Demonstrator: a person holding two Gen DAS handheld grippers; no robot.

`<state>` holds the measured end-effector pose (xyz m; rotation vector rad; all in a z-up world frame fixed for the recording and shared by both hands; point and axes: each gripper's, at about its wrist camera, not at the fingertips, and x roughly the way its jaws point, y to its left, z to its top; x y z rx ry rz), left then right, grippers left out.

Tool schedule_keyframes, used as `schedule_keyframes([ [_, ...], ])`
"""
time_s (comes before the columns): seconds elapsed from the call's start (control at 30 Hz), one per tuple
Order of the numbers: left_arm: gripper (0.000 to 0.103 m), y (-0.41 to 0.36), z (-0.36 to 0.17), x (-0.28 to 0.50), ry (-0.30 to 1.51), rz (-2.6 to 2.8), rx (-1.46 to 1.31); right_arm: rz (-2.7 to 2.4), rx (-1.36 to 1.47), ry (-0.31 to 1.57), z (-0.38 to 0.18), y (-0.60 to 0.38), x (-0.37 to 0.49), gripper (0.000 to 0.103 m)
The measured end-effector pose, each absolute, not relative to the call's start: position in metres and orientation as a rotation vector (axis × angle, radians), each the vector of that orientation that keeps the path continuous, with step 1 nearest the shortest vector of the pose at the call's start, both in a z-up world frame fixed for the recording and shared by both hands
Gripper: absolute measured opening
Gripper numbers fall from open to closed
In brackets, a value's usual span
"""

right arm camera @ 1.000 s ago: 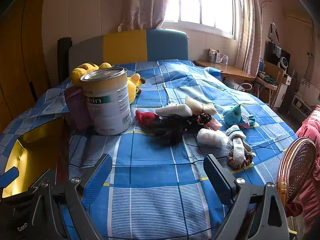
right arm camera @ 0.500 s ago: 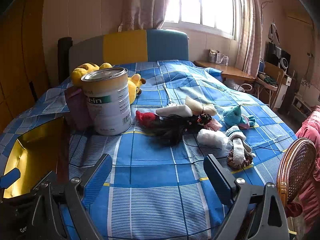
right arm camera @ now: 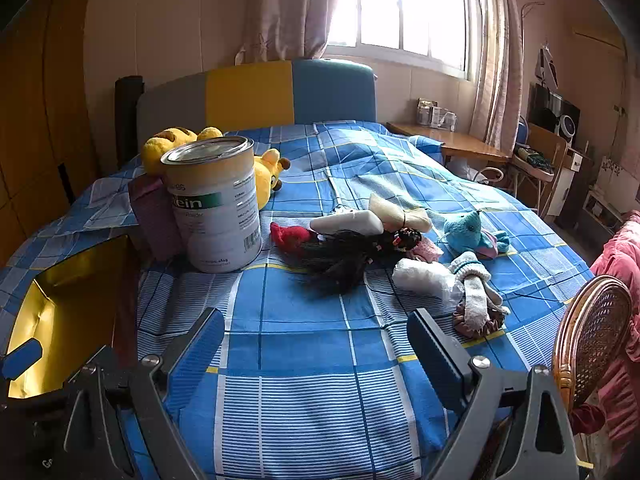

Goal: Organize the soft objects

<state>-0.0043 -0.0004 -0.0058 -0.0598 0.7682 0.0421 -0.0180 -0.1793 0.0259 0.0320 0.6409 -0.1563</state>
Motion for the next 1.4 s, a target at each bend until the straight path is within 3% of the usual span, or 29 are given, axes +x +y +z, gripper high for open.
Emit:
schedule_keyframes([
  [1.4, 0.103, -0.010, -0.003, 0.001, 0.787, -0.045, -0.077, -0.164, 0.039, 0.648, 0.026, -0.190, -0.013, 0.095],
])
